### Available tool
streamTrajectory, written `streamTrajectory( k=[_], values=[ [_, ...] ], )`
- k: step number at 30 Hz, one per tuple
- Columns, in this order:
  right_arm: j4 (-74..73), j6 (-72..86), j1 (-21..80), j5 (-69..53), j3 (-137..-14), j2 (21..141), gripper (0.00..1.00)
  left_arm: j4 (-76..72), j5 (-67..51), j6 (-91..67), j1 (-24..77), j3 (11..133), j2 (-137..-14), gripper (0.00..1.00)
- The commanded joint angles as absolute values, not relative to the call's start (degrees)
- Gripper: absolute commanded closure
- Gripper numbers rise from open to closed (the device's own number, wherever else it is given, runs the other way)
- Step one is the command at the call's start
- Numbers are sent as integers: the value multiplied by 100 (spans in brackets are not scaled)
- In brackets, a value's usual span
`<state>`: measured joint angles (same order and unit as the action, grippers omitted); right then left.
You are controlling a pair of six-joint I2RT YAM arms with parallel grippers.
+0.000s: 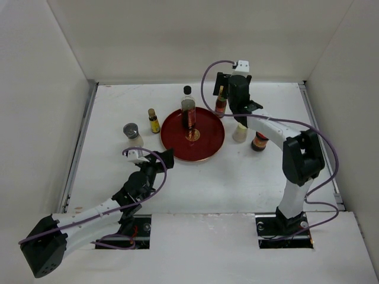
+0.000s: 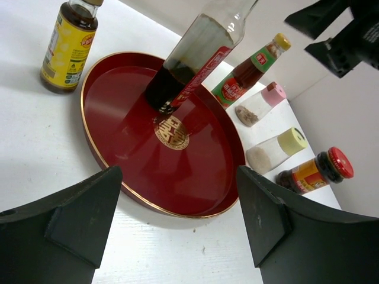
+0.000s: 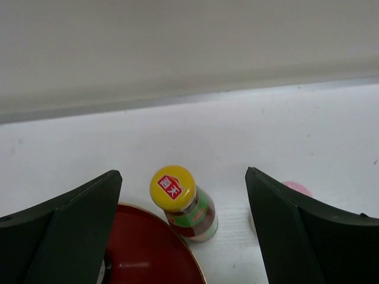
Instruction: Organize the condiment bottles
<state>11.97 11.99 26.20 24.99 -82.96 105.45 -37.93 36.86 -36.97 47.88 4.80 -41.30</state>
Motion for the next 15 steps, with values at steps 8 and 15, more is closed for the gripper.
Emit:
streamTrajectory(
  k=[8, 15],
  values=[
    [1046, 1195, 2562, 2197, -8929, 11109, 25, -4113, 3639, -3797, 4742, 466, -4289, 23],
    [1239, 1195, 2527, 2311, -8983, 11198, 63, -4122, 3639, -3797, 4680, 422, -4210, 23]
  ],
)
